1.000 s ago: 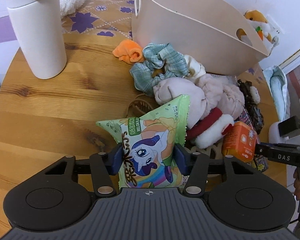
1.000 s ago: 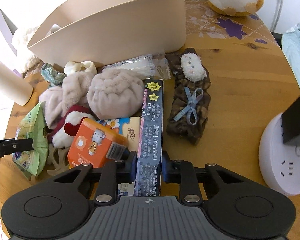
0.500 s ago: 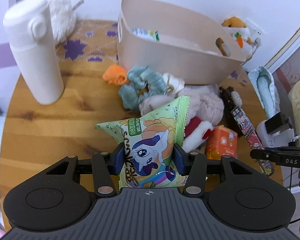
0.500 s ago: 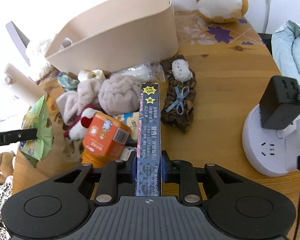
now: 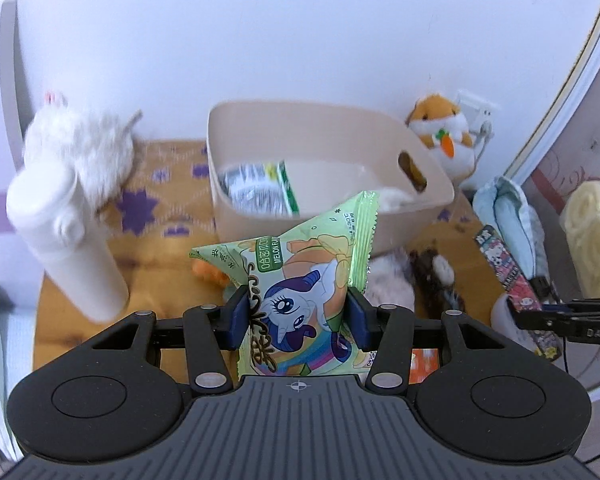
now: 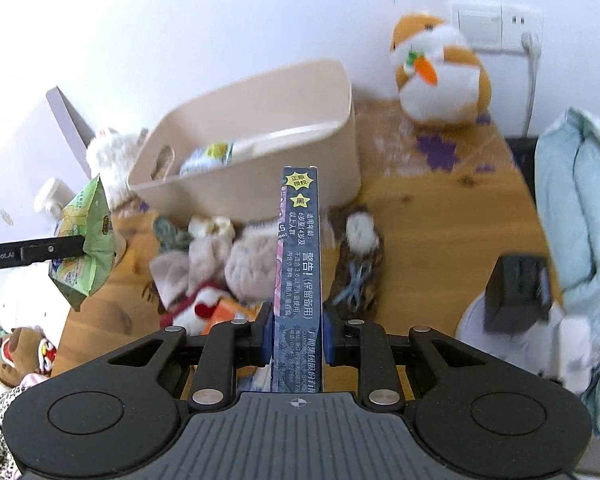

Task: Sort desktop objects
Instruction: 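Lift both items over the basket and release them inside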

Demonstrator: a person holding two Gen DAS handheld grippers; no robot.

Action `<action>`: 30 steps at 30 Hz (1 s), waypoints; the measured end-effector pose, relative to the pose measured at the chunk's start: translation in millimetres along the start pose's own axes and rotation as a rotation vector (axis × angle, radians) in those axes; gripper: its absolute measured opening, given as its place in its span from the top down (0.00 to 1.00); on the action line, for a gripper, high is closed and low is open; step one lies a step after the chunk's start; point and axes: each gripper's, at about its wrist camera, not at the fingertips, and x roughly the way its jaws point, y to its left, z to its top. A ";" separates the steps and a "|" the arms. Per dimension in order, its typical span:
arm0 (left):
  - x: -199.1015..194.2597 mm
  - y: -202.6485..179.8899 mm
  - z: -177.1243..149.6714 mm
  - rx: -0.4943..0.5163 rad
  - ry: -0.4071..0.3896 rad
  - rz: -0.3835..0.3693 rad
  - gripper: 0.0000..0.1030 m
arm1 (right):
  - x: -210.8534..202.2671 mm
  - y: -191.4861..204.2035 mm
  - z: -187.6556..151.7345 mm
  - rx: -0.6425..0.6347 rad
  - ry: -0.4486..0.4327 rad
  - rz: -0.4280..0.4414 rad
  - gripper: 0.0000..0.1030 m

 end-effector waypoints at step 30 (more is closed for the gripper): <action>92.2 -55.1 117.6 0.072 -0.050 0.205 0.51 | 57.6 20.3 158.5 -0.101 -0.103 0.017 0.79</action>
